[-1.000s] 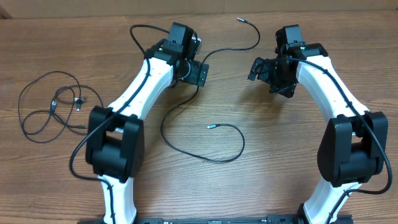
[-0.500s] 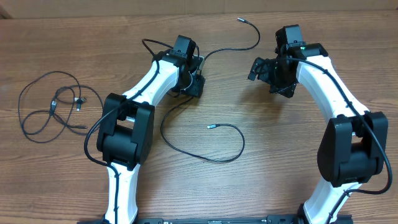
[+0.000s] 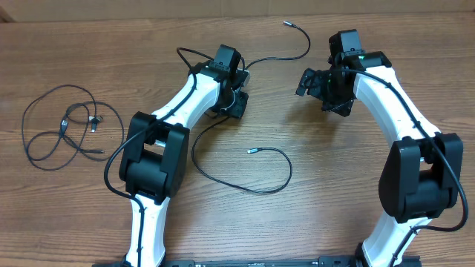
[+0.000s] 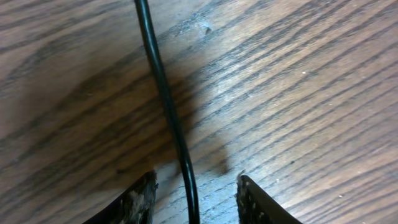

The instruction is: Untangle cables

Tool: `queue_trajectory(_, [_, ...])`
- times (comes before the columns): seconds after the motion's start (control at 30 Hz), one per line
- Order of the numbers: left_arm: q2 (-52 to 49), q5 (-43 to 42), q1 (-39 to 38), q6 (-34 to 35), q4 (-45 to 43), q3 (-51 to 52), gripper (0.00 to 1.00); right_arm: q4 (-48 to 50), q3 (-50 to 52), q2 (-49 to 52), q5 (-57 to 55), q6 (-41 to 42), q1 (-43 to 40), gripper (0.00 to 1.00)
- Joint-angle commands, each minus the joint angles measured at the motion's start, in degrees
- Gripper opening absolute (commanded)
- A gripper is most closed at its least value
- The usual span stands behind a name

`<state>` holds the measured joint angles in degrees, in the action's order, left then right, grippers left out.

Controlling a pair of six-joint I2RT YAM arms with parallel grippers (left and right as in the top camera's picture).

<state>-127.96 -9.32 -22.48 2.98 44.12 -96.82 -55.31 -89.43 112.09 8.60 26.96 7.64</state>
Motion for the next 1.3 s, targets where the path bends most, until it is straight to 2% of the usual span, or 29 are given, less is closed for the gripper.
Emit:
queue_trajectory(0.0, [-1.20,5.40,-0.90,0.42,-0.24,-0.66,0.43,0.20,0.11,-0.20,-0.15,0.00,0.11,1.00])
queue_trajectory(0.17, [-1.31,5.27,-1.36,0.44,-1.31,-0.02,0.39,0.20,0.13,-0.20,-0.15,0.00,0.11,1.00])
queue_trajectory(0.47, [-1.31,5.79,-2.05,0.42,-3.17,1.81,0.38,0.20,0.11,-0.20,-0.15,0.00,0.11,1.00])
queue_trajectory(0.67, [-1.66,6.80,-2.19,0.44,-3.28,1.86,0.33,0.20,0.11,-0.20,-0.17,0.00,0.11,1.00])
queue_trajectory(0.7, [-1.92,6.80,-2.29,0.44,-3.30,1.86,0.30,0.20,0.11,-0.20,-0.15,0.00,0.11,1.00])
queue_trajectory(0.73, [-2.01,6.80,-2.32,0.39,-3.30,1.86,0.23,0.20,0.13,-0.20,-0.15,0.00,0.11,1.00])
queue_trajectory(0.77, [-2.01,6.99,-2.32,0.15,-3.30,1.84,0.10,0.20,0.13,-0.20,-0.15,0.00,0.11,1.00])
queue_trajectory(0.8, [-1.73,6.97,-2.32,0.17,-3.17,1.60,0.04,0.20,0.13,-0.20,-0.15,0.00,0.11,1.00])
queue_trajectory(0.9, [-0.28,8.76,-2.29,0.22,1.42,-1.66,0.04,0.20,0.13,-0.20,-0.15,0.00,0.11,1.00])
queue_trajectory(0.93, [1.75,11.28,-2.29,0.52,4.92,-4.76,0.04,0.20,0.13,-0.20,-0.15,0.00,0.11,1.00])
queue_trajectory(1.1, [10.86,15.26,-2.25,0.63,9.22,-10.64,0.04,0.20,0.11,-0.20,-0.15,0.00,0.11,1.00])
queue_trajectory(1.13, [16.02,16.90,-2.25,0.37,8.61,-12.17,0.04,0.20,0.11,-0.20,-0.15,0.00,0.11,1.00])
queue_trajectory(1.27, [25.57,19.04,-2.25,-0.76,3.43,-14.51,0.04,0.20,0.13,-0.20,-0.15,0.00,0.11,1.00])
